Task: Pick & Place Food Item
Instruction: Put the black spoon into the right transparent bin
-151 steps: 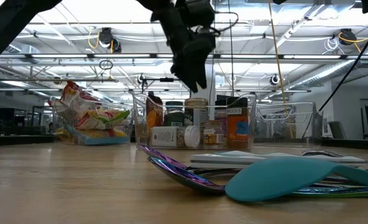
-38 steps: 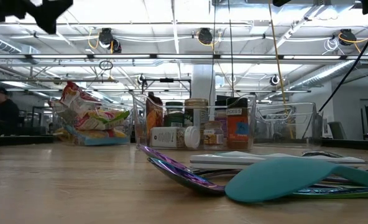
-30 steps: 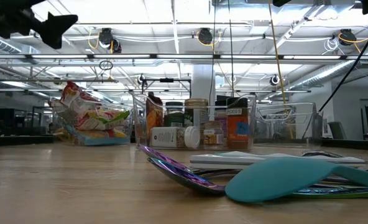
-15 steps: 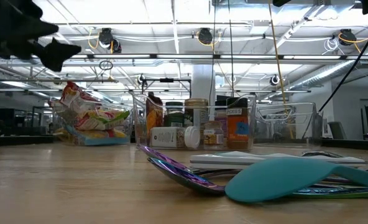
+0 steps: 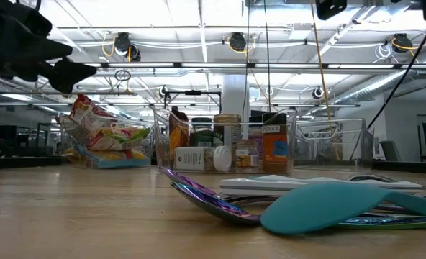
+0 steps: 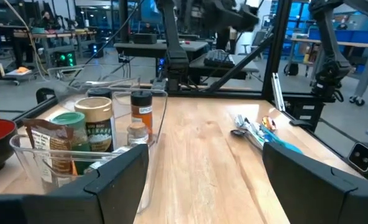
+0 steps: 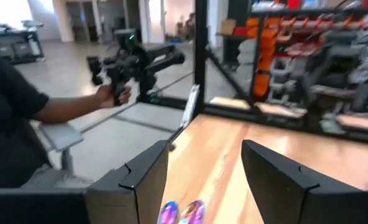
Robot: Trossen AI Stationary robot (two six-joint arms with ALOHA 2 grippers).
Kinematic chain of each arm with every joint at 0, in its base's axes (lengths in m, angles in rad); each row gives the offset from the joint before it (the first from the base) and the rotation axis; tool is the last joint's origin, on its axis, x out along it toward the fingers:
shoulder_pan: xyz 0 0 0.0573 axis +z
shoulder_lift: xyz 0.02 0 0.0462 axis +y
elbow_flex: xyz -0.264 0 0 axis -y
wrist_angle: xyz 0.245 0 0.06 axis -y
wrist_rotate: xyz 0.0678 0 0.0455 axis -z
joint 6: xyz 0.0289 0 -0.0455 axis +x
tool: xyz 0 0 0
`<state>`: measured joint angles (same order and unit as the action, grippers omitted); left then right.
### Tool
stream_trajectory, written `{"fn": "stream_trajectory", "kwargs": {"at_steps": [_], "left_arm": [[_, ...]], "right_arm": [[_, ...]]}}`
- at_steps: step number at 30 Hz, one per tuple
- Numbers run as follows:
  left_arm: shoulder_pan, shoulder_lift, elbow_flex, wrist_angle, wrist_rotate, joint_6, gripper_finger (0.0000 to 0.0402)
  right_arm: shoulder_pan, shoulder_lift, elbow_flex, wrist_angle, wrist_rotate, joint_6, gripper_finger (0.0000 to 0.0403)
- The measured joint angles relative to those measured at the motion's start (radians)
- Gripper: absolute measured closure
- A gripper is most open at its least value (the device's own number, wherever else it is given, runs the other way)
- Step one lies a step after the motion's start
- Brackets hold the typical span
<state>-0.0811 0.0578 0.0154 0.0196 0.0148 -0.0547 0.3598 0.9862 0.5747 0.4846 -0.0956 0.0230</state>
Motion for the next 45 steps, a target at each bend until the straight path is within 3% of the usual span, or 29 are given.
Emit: {"fn": "stream_trajectory", "kwargs": {"at_steps": [6, 13, 16, 27, 36, 45], "left_arm": [[0.000, 0.001, 0.000, -0.005, -0.015, 0.033, 0.0078], [0.001, 0.001, 0.000, -0.001, -0.015, 0.049, 0.0078], [0.001, 0.001, 0.000, 0.000, -0.015, 0.050, 0.0078], [0.001, 0.001, 0.000, 0.001, -0.016, 0.050, 0.0078], [0.001, 0.001, 0.000, 0.001, -0.016, 0.050, 0.0078], [0.001, 0.001, 0.000, 0.002, -0.016, 0.051, 0.0078]], "right_arm": [[0.093, 0.137, 0.066, -0.045, 0.104, 0.005, 0.0206], [0.132, 0.305, 0.240, -0.417, 0.265, 0.003, 0.0206], [0.133, 0.390, 0.272, -0.493, 0.302, -0.002, 0.0206], [0.141, 0.613, 0.274, -0.514, 0.300, -0.062, 0.0206], [0.155, 0.699, 0.275, -0.498, 0.195, 0.015, 0.0206], [0.111, 0.718, 0.275, -0.509, 0.195, 0.009, 0.0207]]}}
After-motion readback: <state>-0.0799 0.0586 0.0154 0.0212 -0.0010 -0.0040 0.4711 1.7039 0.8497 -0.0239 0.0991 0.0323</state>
